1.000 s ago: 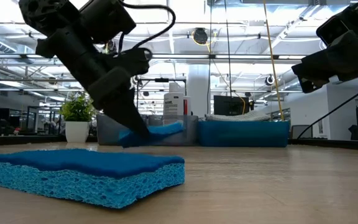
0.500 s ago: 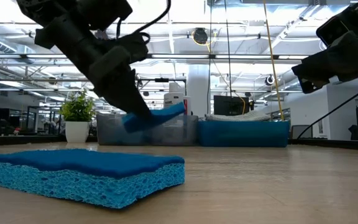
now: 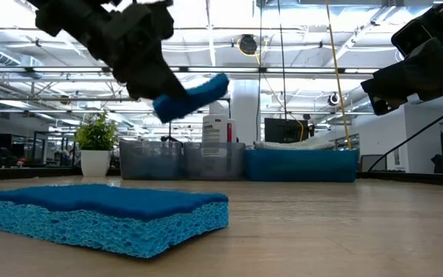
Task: Pick & Place Kitchen Items
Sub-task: Put the light blue sponge into the left black bin
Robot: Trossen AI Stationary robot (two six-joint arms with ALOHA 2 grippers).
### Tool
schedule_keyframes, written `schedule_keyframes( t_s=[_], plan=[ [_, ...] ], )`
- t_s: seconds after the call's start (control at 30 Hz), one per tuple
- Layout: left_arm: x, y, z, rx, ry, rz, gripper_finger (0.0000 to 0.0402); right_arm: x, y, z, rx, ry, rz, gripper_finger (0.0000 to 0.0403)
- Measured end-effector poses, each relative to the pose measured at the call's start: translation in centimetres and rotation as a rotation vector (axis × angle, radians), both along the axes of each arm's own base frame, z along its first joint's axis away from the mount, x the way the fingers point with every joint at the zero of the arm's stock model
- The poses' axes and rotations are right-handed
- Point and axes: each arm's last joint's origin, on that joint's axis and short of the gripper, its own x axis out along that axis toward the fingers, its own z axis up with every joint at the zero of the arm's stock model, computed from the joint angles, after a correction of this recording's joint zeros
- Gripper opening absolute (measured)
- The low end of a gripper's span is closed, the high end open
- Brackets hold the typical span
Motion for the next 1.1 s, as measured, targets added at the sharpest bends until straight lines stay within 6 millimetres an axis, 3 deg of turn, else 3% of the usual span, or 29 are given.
schedule_keyframes(
  t_s=[0.33, 0.77, 1.1],
  plan=[
    [-0.9, 0.1, 2.0, -0.011, -0.071, -0.002, 0.0161, 0.0, 0.0, 0.0, 0.0, 0.0, 0.0, 0.01],
    [-0.9, 0.0, 2.1, -0.043, -0.073, -0.023, 0.0161, 0.0, 0.0, 0.0, 0.0, 0.0, 0.0, 0.01],
    [-2.6, 0.3, 4.1, -0.039, -0.097, -0.04, 0.0161, 0.0, 0.0, -0.1, 0.023, 0.017, -0.003, 0.01]
  ],
)
